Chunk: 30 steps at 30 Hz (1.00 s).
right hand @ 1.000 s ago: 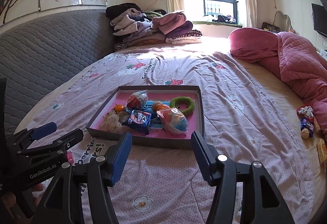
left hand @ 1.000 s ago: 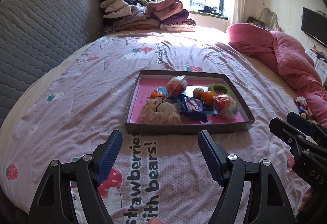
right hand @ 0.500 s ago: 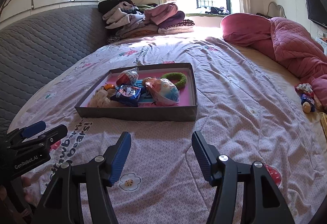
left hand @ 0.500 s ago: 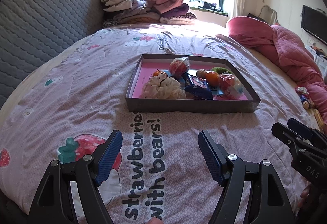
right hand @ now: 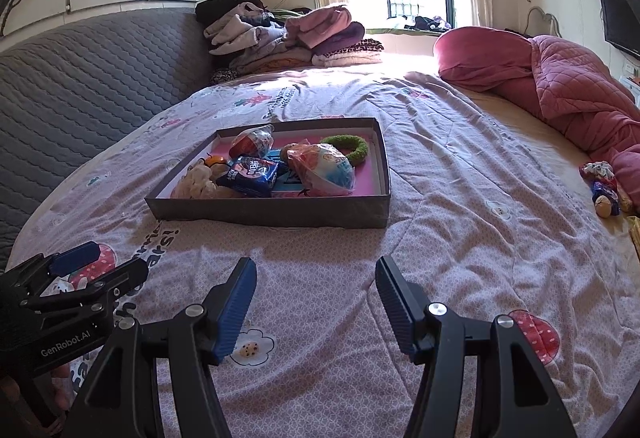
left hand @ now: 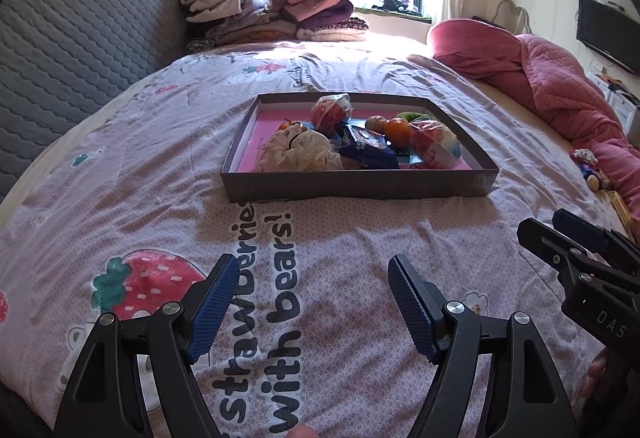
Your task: Organize objects
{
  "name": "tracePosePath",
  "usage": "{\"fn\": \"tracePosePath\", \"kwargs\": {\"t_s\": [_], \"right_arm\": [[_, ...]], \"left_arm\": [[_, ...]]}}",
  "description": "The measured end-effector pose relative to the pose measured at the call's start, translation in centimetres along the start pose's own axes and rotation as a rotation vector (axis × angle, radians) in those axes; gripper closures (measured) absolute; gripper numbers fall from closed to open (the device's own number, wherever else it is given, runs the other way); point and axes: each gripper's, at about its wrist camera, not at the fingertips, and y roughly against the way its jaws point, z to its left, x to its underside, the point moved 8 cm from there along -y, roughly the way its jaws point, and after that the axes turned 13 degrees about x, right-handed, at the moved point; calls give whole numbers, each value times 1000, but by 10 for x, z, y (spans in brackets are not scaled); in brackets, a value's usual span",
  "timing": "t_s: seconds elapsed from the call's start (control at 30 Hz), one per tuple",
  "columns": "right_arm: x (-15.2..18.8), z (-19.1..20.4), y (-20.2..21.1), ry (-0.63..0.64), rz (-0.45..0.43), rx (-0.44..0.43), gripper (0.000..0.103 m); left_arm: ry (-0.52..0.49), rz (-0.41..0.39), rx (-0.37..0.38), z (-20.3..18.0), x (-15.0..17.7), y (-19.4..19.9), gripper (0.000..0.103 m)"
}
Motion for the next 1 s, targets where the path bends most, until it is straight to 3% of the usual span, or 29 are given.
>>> {"fn": "tracePosePath", "kwargs": {"t_s": [1.0], "right_arm": [[18,7,-16,33,48,10,42]], "left_arm": [[8,12,-4,5,7,-6,25]]}}
